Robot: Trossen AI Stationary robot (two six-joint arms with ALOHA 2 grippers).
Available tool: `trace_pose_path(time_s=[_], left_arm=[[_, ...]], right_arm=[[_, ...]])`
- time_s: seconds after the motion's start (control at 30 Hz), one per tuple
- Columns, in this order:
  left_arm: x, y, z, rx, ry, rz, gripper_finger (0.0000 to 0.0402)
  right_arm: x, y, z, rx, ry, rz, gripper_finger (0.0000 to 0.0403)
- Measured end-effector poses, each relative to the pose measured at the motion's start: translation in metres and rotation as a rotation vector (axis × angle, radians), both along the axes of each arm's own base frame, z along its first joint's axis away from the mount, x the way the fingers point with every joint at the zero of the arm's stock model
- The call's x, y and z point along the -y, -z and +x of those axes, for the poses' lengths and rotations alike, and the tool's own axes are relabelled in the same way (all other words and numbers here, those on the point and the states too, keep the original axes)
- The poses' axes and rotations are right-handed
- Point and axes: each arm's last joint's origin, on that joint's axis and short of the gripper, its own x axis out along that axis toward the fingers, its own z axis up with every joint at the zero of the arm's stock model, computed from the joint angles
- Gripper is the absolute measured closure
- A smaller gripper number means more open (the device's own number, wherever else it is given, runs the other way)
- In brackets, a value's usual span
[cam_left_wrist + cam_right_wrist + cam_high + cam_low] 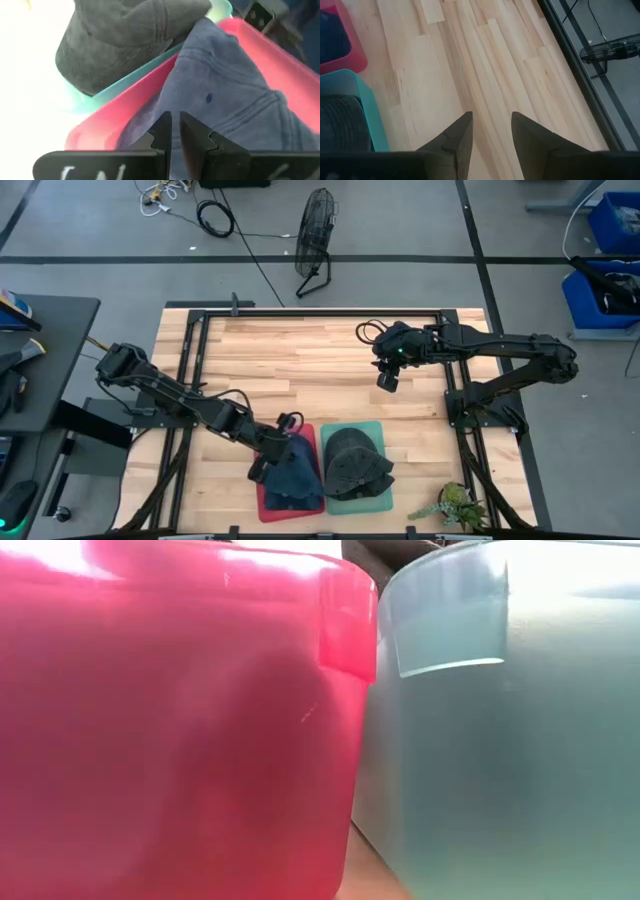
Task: Pick & Place hat
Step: Return to Home Position
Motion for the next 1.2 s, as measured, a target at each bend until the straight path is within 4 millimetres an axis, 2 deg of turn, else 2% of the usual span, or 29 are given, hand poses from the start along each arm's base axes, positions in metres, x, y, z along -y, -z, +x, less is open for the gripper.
trace_pose_path(time_s=[0.17, 0.3, 0.4, 0.5, 0.57, 0.7, 0.77, 0.83, 0.93, 1.0, 1.1, 1.2], left_arm=[[0.000, 0.000, 0.000, -0.037, -0.114, -0.109, 0.0360], [-0.003, -0.006, 0.002, 0.043, -0.206, -0.056, 0.0360], [-0.010, -0.026, 0.000, 0.138, -0.335, 0.032, 0.0360], [-0.021, -0.060, -0.014, 0.208, -0.474, 0.105, 0.0360], [-0.031, -0.087, -0.031, 0.240, -0.553, 0.124, 0.0360], [-0.054, -0.140, -0.071, 0.340, -0.679, 0.145, 0.0360], [-0.067, -0.160, -0.098, 0.385, -0.730, 0.114, 0.0360], [-0.081, -0.172, -0.128, 0.408, -0.761, 0.056, 0.0360], [-0.100, -0.173, -0.172, 0.422, -0.809, -0.019, 0.0360], [-0.111, -0.160, -0.194, 0.457, -0.869, -0.022, 0.0360], [-0.124, -0.127, -0.217, 0.526, -0.958, -0.032, 0.0360], [-0.127, -0.087, -0.223, 0.585, -1.001, -0.114, 0.0360]], right_arm=[[0.000, -0.002, 0.003, 0.033, -0.001, -0.004, 0.0265], [0.000, -0.003, 0.004, 0.055, -0.001, -0.006, 0.0265], [0.000, -0.003, 0.004, 0.054, 0.002, -0.004, 0.0266], [0.000, -0.006, -0.001, 0.073, 0.042, 0.024, 0.0272], [-0.001, -0.015, -0.008, 0.076, 0.070, 0.044, 0.0280], [-0.004, -0.049, -0.031, 0.141, -0.004, -0.021, 0.0297], [-0.006, -0.065, -0.048, 0.219, -0.024, -0.058, 0.0304], [-0.008, -0.077, -0.067, 0.310, -0.038, -0.099, 0.0310], [-0.010, -0.075, -0.094, 0.405, -0.045, -0.136, 0.0316], [-0.012, -0.063, -0.105, 0.473, -0.040, -0.143, 0.0319], [-0.013, -0.030, -0.118, 0.536, -0.031, -0.133, 0.0321], [-0.016, 0.005, -0.125, 0.614, -0.067, -0.094, 0.0321]])
